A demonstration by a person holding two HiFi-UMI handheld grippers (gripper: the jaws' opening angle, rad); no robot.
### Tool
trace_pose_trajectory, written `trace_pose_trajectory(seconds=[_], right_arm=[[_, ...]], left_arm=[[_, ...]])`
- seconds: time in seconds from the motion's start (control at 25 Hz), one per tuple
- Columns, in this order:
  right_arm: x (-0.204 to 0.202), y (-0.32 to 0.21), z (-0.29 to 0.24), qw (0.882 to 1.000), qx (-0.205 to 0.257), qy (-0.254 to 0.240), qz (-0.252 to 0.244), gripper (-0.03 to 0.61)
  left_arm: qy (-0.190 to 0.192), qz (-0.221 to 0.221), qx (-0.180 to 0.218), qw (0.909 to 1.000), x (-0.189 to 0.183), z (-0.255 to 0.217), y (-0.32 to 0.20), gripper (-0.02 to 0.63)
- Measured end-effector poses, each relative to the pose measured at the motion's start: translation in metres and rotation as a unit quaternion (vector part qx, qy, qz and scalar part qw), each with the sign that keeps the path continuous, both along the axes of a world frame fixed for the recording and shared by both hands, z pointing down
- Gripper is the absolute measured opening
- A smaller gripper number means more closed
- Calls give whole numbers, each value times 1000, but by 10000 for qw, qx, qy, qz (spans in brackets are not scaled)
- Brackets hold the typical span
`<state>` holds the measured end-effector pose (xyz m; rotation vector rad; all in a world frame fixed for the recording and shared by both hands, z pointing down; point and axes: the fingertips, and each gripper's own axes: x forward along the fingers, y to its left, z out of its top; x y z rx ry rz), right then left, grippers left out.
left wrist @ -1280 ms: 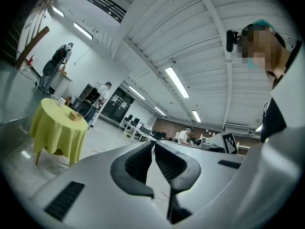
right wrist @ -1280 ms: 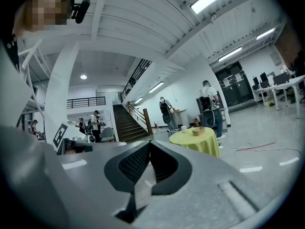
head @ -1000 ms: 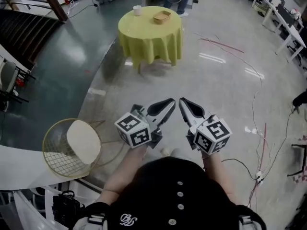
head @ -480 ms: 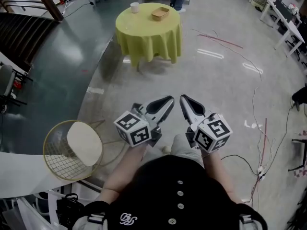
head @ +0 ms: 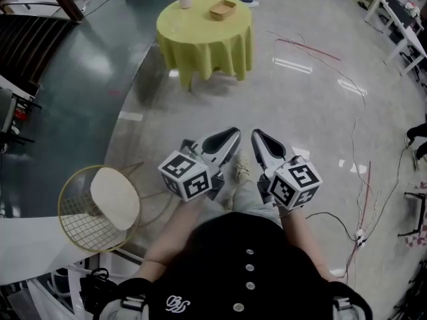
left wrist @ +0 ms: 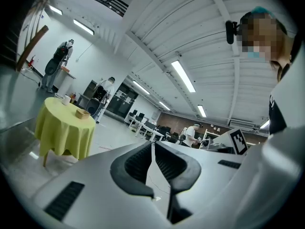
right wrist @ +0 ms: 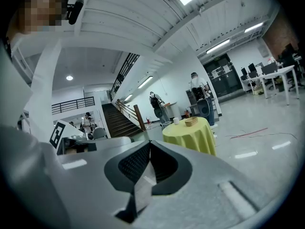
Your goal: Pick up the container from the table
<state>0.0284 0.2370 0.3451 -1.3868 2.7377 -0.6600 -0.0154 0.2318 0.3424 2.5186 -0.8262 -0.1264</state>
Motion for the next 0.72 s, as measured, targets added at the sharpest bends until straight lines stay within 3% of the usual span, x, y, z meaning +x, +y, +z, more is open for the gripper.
trace_pose_trajectory(seconds=[0.2,0.72], right_arm=[[0,-33,6,10000,-23,0,-56,3],[9,-144,7,9990,17,-65,-440,3]], left_arm=[[-33,-230,-169,9996,2,9,-33,31],[112,-458,-25,9989,25,0,-142,31]])
